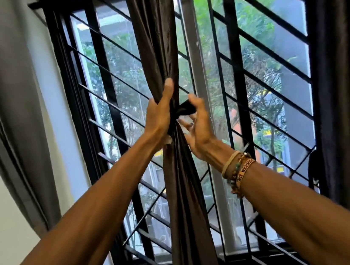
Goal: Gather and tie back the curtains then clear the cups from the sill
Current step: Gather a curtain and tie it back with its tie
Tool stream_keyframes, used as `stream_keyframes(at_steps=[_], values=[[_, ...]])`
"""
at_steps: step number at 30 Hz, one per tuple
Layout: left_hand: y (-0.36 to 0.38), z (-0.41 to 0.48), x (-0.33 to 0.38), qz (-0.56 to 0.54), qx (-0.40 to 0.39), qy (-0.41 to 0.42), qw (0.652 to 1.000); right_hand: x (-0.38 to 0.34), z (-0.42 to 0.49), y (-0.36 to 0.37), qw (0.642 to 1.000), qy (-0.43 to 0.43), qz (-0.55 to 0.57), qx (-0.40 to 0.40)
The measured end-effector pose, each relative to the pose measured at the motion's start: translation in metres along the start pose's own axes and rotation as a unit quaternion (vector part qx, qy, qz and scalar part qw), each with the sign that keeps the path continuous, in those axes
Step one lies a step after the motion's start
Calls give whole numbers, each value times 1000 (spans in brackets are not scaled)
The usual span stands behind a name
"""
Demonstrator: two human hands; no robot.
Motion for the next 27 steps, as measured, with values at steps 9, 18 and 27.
stream_keyframes(at_steps=[9, 18, 27], values=[[-3, -21, -66, 56, 14, 10, 998, 6, -7, 23, 974, 31, -196, -109], [-15, -10, -90, 182, 115, 113, 970, -9, 5, 7, 860, -66, -492, -123], [49, -17, -44, 419, 57, 308, 852, -59, 24, -43, 557, -244, -790, -82]])
Point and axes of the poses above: each hand's wrist, its own z-axis towards the middle knuckle, its own y-axis out of the palm, x = y × z, the point moved 5 cm from there along z, towards the middle knuckle, and after that the axes turned 4 degrees about -y, right-handed, at the moved point
